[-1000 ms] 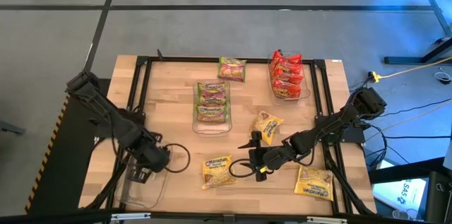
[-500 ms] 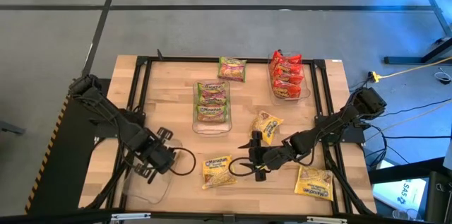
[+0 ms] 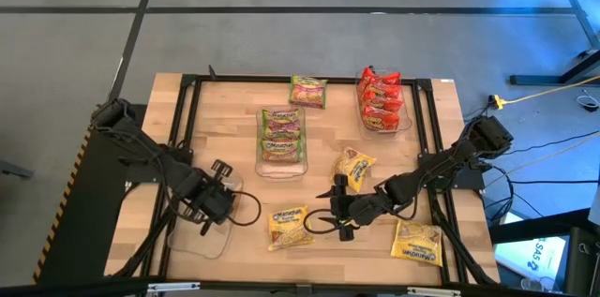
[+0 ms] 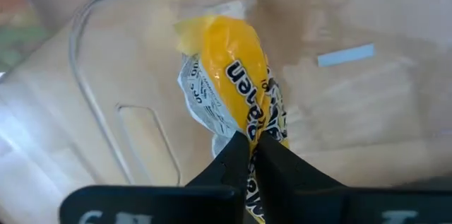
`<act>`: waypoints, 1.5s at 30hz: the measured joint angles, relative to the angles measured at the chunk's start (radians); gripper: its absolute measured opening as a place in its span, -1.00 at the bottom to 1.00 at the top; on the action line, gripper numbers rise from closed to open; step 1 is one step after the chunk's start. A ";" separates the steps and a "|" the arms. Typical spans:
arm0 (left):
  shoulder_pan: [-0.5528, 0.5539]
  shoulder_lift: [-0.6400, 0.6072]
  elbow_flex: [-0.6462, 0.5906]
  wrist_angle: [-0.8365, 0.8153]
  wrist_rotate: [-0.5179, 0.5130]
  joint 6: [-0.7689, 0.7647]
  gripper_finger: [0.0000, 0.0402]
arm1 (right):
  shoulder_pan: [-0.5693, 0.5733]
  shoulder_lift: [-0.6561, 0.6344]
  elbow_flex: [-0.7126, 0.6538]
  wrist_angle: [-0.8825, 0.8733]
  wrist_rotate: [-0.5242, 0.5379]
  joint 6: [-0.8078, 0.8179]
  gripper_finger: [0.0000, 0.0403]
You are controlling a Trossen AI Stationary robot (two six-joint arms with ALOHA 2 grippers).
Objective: Sort Maruchan noodles
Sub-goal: Put the yellow noodle pack into the bottom left transparent bin, then put the left yellow noodle pack into the bottom left transparent bin
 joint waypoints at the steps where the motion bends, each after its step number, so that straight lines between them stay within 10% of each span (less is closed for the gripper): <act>1: 0.003 -0.001 -0.007 0.006 -0.019 0.000 -0.91 | 0.000 0.000 0.000 0.000 0.000 0.000 0.25; 30: 0.173 -0.039 -0.112 -0.205 -0.313 -0.195 -0.59 | 0.000 0.000 0.000 0.004 -0.022 0.011 0.25; 45: 0.128 -0.040 0.268 0.024 -0.307 -0.504 -0.58 | 0.000 0.000 0.000 -0.021 -0.052 0.014 0.25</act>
